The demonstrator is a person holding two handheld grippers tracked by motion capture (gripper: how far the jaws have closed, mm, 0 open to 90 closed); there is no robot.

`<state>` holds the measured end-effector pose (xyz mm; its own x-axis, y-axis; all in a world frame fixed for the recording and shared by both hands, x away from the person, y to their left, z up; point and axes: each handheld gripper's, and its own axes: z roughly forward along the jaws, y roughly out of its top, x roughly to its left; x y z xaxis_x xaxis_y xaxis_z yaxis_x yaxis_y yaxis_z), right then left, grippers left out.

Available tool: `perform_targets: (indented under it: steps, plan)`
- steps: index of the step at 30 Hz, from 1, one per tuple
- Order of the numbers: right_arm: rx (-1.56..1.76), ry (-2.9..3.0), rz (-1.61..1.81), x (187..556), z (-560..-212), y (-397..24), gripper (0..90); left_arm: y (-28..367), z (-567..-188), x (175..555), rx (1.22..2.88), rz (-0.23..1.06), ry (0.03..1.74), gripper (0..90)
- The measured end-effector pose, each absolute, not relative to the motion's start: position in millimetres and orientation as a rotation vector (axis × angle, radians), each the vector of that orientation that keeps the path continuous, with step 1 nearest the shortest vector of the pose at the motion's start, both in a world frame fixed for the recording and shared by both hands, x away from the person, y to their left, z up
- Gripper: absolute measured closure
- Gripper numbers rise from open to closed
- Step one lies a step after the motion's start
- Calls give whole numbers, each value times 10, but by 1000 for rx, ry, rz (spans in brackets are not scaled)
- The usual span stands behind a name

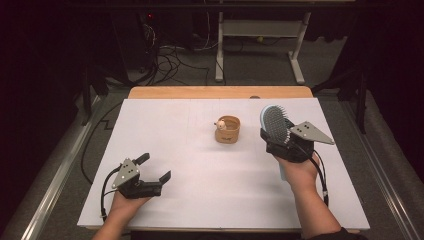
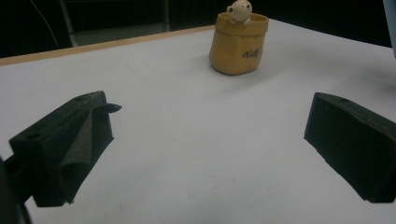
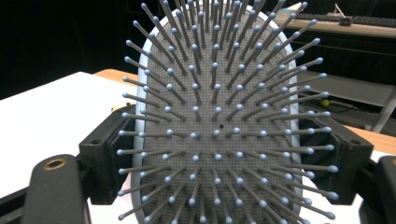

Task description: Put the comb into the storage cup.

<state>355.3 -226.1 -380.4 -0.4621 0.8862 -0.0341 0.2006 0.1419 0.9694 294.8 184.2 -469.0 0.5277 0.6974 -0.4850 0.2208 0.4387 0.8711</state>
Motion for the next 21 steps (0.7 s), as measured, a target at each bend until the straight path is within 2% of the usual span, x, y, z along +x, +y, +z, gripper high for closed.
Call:
perform_targets:
  steps: [21]
  plan:
    - [977, 1774, 1419, 3466, -3750, -2117, 206, 1771, -4669, 2908, 1130, 351, 1006, 21]
